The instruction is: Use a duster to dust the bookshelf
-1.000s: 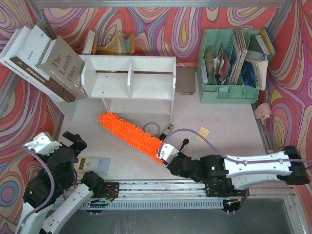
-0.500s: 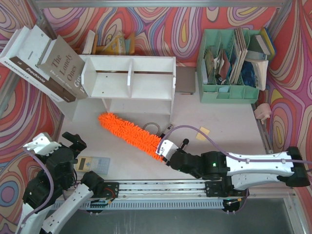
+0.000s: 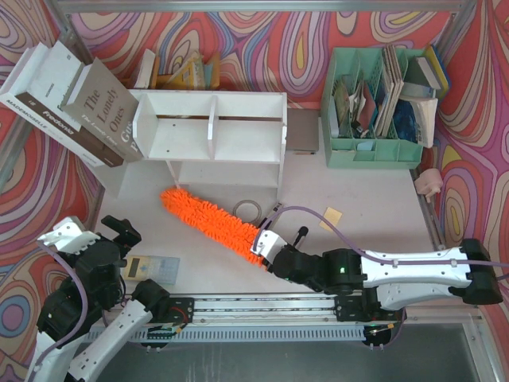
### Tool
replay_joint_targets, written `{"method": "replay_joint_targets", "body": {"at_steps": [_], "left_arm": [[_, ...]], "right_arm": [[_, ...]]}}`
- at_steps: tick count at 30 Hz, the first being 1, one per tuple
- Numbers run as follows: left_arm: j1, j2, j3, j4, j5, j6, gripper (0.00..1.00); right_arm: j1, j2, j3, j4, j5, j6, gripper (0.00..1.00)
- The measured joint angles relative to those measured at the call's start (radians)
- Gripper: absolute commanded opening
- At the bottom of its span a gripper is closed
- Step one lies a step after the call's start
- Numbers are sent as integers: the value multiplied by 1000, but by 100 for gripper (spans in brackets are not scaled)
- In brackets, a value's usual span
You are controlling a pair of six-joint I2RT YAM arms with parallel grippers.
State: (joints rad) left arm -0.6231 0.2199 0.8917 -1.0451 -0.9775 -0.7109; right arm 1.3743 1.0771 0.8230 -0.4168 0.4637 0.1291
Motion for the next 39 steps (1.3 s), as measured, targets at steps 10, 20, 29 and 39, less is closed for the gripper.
{"method": "replay_joint_targets", "body": {"at_steps": [10,20,29,39], "left_arm": [[0,0,0,0,0,0,98],[0,0,0,0,0,0,98],[0,0,0,0,0,0,98],[0,0,0,0,0,0,98]], "right_arm": [[0,16,-50,-11,-23,50,0],[0,-74,82,-39,8,-31,0],[0,-98,133,-71,18,-85,0],[-1,-73,10,-79,-78,23,0]]}}
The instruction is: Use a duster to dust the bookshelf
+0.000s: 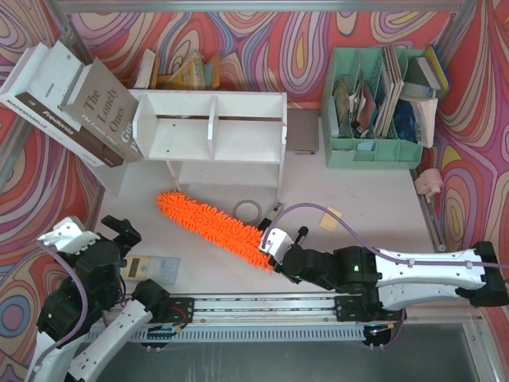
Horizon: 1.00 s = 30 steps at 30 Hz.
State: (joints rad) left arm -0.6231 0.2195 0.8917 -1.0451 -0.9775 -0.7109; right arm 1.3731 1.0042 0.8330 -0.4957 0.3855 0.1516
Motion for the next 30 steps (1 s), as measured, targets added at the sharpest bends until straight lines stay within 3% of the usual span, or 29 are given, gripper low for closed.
{"method": "replay_joint_targets", "body": {"at_steps": [11,19,25,30], "left_arm": [[0,-3,0,0,0,0,98],[0,-3,0,0,0,0,98],[0,-4,0,0,0,0,98],[0,-8,0,0,0,0,98]], "right_arm": [[0,90,-29,-6,2,144,0],[10,63,-29,-37,43,319,0],[-5,14,-29,-135,206,507,0],[-5,-27,-42,-173,248,598,0]]}}
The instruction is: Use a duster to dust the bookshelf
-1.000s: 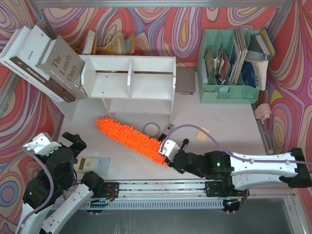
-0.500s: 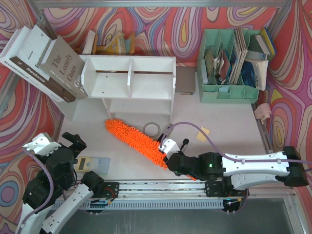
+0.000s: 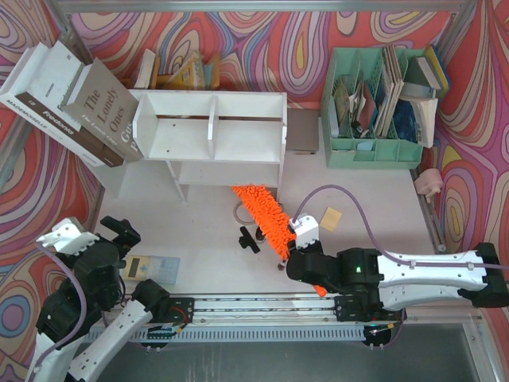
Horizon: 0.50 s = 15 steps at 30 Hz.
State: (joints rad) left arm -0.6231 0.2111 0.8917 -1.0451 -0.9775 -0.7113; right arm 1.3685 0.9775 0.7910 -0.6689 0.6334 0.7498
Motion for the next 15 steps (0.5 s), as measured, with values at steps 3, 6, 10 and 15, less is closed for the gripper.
{"method": "replay_joint_targets", "body": {"at_steps": [3,6,10,15], "left_arm": [[0,0,0,0,0,0,98],[0,-1,0,0,0,0,98],[0,-1,0,0,0,0,98],[0,-2,0,0,0,0,98]], "right_arm": [[0,-2,-29,19,2,41,0],[0,-2,-66,81,3,82,0],[0,27,-93,176,9,150,0],[19,151,-89,295,40,235,0]]}}
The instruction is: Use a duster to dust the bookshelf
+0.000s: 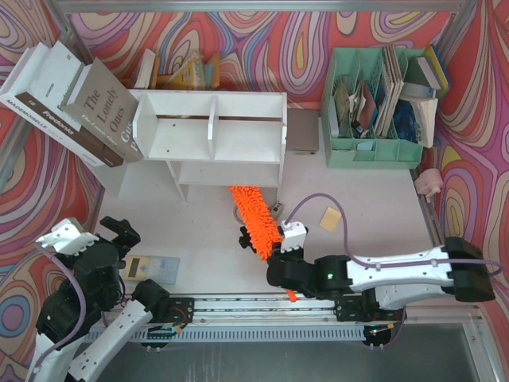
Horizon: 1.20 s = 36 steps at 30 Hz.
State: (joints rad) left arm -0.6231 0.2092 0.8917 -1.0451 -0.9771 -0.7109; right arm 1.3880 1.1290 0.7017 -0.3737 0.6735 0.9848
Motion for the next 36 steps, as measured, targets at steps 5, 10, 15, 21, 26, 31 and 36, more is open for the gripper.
{"method": "replay_joint_targets", "body": {"at_steps": [5,10,15,21,26,31,36], "left_arm": [[0,-17,0,0,0,0,98],[0,-21,-6,1,1,2,98],[0,-19,-8,1,5,8,98],[0,-19,-10,2,5,12,98],[0,-19,-10,2,6,12,98],[0,-19,-10,9,11,13,98],[0,-19,-10,12,12,13,98]], "right_arm": [[10,173,44,110,7,44,0],[21,343,131,234,-24,-2,0],[35,422,196,304,-35,-56,0],[44,468,224,300,2,-80,0],[81,467,224,301,75,-90,0],[144,464,224,350,152,-171,0],[167,470,261,362,195,-227,0]]}}
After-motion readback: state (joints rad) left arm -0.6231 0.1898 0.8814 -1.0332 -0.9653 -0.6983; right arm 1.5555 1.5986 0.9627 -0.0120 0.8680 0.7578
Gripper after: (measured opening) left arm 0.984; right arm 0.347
